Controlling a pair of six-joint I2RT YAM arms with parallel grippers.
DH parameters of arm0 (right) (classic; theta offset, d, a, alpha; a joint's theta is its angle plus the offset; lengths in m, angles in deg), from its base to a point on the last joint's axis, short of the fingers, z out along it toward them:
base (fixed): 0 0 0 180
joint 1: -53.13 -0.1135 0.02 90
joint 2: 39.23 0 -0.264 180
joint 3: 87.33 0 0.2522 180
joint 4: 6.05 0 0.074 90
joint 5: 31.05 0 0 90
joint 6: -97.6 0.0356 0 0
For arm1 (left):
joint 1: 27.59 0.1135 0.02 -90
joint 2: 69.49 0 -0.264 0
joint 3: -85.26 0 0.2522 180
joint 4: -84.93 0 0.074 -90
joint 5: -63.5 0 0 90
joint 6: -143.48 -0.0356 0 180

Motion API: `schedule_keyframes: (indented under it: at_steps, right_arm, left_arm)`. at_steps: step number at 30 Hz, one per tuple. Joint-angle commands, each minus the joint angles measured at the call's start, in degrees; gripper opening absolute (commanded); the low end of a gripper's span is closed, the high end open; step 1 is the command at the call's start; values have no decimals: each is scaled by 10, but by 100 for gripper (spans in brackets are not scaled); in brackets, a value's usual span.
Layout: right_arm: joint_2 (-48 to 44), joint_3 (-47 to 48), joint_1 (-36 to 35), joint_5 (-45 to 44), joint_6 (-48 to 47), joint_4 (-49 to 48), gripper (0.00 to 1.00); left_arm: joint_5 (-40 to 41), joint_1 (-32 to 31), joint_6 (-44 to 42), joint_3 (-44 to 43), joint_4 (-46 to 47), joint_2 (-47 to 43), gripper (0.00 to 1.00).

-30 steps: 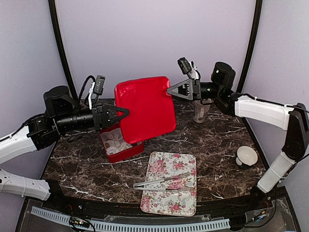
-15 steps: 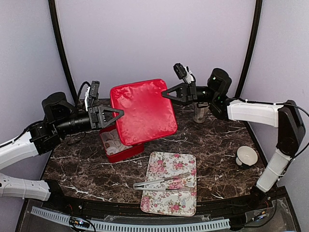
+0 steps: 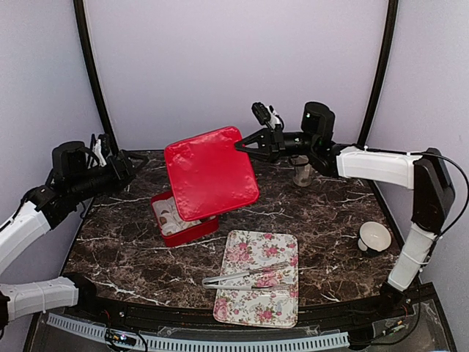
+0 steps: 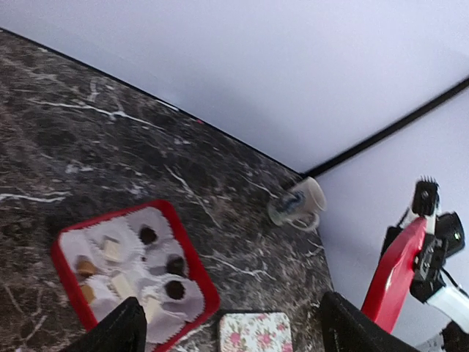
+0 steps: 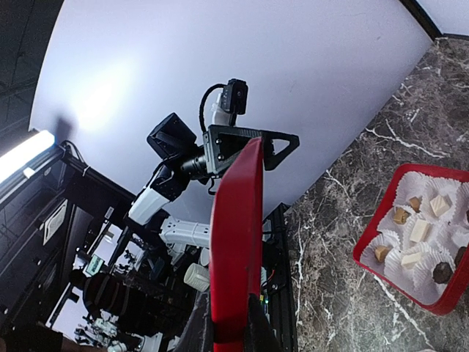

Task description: Pack the chocolate

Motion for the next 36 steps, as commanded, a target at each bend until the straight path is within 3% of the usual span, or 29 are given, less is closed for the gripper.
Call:
schedule_keyframes:
  at_steps: [1,6,13,19,29,32,36]
  right_arm:
    - [27,34,11,-31,-29,58,0]
    - [61,71,18,-43,-54,124,0]
    - [121,115,19,-31,-45,138,0]
    - [149,125,20,-26,-28,124,0]
    - [170,140,25,-20,-19,126,0]
    - [176,144,30,-27,-26,142,0]
    - [189,153,30,-46,-15,147,0]
  left_arm:
    - [-21,102,-18,30,-81,4,84]
    - [-74,164,-38,56,-42,101,86]
    - [-112,167,-93,-6,10,292,87]
    - [-202,168,-97,-54,85,425,79]
    - [-320,132,-78,-119,200,553,72]
    - [-320,127,-52,-131,226,568,71]
    - [-267,142,-20,-114,242,527,74]
